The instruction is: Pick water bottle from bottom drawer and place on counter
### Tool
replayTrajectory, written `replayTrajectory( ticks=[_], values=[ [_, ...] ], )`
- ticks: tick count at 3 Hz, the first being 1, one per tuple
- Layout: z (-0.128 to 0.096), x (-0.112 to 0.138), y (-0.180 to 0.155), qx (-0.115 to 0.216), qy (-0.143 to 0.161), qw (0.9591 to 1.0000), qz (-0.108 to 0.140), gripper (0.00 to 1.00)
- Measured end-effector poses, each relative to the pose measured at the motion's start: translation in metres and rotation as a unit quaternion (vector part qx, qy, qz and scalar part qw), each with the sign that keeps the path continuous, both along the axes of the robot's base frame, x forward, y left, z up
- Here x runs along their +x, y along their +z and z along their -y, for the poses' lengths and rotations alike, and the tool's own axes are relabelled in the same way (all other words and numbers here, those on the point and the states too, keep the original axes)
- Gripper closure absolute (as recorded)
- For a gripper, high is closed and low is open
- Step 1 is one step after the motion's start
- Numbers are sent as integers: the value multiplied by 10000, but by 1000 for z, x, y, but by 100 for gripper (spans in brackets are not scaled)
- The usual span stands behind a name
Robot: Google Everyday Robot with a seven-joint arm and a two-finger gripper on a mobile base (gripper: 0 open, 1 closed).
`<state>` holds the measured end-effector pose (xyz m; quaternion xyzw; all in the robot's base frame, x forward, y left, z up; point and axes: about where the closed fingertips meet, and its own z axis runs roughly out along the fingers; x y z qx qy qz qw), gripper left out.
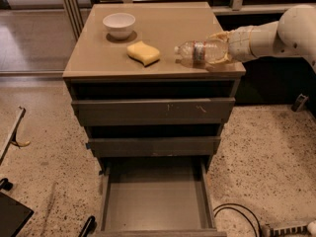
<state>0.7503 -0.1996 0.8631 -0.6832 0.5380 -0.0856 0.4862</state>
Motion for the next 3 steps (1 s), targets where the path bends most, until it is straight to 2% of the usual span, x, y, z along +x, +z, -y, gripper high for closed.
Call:
replayTrajectory(
  ticks=[1,2,3],
  values=[
    [-3,4,-1,40,159,9999,-20,11],
    [-5,9,1,144,272,9995,18,0],
    [-5,9,1,144,272,9995,18,0]
  ],
)
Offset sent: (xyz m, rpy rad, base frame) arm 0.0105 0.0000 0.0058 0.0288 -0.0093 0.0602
